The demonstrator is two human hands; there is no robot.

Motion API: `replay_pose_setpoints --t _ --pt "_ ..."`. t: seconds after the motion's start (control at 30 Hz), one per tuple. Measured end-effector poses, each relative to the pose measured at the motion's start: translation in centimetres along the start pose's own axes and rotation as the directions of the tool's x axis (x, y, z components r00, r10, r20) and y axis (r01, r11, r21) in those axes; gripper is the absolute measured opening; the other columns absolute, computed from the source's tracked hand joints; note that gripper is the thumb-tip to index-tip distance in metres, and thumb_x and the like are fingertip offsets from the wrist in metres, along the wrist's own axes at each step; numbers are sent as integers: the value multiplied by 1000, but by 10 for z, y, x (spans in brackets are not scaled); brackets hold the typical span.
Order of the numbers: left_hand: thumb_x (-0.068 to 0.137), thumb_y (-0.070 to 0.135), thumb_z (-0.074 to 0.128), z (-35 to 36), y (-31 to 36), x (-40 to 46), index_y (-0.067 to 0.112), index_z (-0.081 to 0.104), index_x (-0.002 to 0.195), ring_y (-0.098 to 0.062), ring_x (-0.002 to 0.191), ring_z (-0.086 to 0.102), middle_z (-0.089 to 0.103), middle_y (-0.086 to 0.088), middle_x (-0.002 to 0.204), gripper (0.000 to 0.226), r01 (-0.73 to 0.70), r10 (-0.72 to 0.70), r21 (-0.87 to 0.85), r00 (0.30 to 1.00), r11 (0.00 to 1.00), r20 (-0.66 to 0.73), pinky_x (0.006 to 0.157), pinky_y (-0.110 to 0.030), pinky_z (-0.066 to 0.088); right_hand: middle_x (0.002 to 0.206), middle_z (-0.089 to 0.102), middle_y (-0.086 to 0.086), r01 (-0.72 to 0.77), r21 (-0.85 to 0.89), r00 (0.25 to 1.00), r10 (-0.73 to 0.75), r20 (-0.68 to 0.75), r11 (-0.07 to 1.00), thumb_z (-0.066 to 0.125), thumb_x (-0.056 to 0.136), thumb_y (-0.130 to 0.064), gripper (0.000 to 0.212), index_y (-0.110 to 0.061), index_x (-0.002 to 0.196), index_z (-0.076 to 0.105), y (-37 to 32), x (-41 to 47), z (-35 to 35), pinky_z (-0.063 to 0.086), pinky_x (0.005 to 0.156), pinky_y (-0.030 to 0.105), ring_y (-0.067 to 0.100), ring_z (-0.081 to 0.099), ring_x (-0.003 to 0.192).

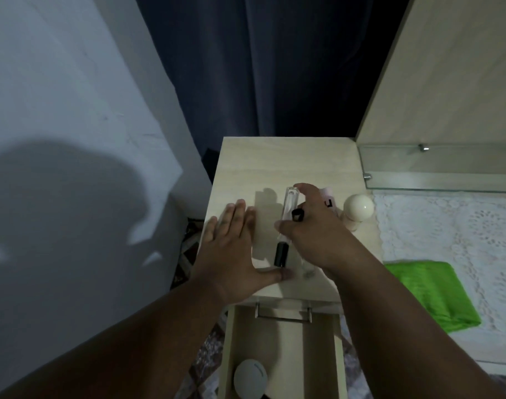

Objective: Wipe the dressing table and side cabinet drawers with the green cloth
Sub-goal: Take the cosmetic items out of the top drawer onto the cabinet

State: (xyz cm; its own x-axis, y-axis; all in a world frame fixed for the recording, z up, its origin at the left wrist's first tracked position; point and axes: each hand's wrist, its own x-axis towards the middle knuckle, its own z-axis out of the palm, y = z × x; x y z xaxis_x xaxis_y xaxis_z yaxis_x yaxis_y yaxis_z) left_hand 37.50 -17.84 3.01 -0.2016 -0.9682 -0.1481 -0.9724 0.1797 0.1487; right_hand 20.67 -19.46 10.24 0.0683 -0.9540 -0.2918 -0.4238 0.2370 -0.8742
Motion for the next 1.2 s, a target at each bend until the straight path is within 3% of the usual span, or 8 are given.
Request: replay_pose_setpoints --t 0.13,0.27,0.4,0.53,0.7,0.9,1.07,1.2 --pt "58 106 25 -4 1 -1 22 -25 155 -11 145 -34 -35 4 160 138 5 -5 -14 1000 1000 16 123 -43 -11 86 63 -1 23 -153 999 -27 -22 988 65 92 -18 55 -25 137 33 1 10 5 45 66 28 13 61 76" --pt "59 106 23 -1 0 0 22 -24 155 -12 146 -34 -35 3 160 136 -4 4 13 1000 1000 6 123 -43 -10 82 57 -8 57 -321 997 -72 -37 945 65 90 -15 51 -22 131 36 -2 12 7 48 80 35 16 59 83" --pt "59 105 21 0 -1 0 21 -22 156 -13 146 -33 -33 3 161 135 -8 8 19 1000 1000 9 123 -44 -10 77 45 -12 68 -400 993 -99 -58 914 63 91 -15 46 -19 129 38 -5 14 4 26 54 12 1 35 67" --pt "57 105 19 -1 -1 -1 22 -22 156 -12 146 -33 -34 3 161 136 -6 6 9 1000 1000 11 124 -44 -9 79 50 -8 61 -508 985 -135 -110 859 60 88 -13 44 -17 127 41 -1 21 7 34 71 28 4 32 64" --pt "55 107 15 -1 0 -1 23 -22 156 -11 147 -32 -33 4 161 136 1 -1 3 1000 1000 10 123 -43 -10 100 48 1 81 -647 976 -191 -102 758 61 84 -15 30 -14 111 49 8 31 6 40 101 40 22 47 86" --pt "56 106 18 -1 1 0 22 -21 156 -11 146 -33 -33 4 161 136 9 -9 10 1000 1000 7 123 -41 -12 98 46 3 107 -698 974 -214 -68 709 59 87 -12 21 -11 108 54 17 31 9 48 97 43 27 53 96" --pt "56 106 17 -2 1 -1 21 -22 156 -11 146 -34 -34 4 161 136 9 -9 5 1000 1000 11 123 -41 -12 109 58 17 197 -634 903 -390 -180 748 72 81 -7 35 -4 114 63 29 8 5 49 101 49 38 57 105" --pt "56 106 19 -3 0 0 22 -23 156 -11 145 -35 -36 5 160 136 12 -12 7 1000 1000 18 123 -42 -11 107 60 14 219 -588 875 -424 -235 778 74 76 -6 32 -5 108 67 65 -36 0 53 78 39 38 59 97"
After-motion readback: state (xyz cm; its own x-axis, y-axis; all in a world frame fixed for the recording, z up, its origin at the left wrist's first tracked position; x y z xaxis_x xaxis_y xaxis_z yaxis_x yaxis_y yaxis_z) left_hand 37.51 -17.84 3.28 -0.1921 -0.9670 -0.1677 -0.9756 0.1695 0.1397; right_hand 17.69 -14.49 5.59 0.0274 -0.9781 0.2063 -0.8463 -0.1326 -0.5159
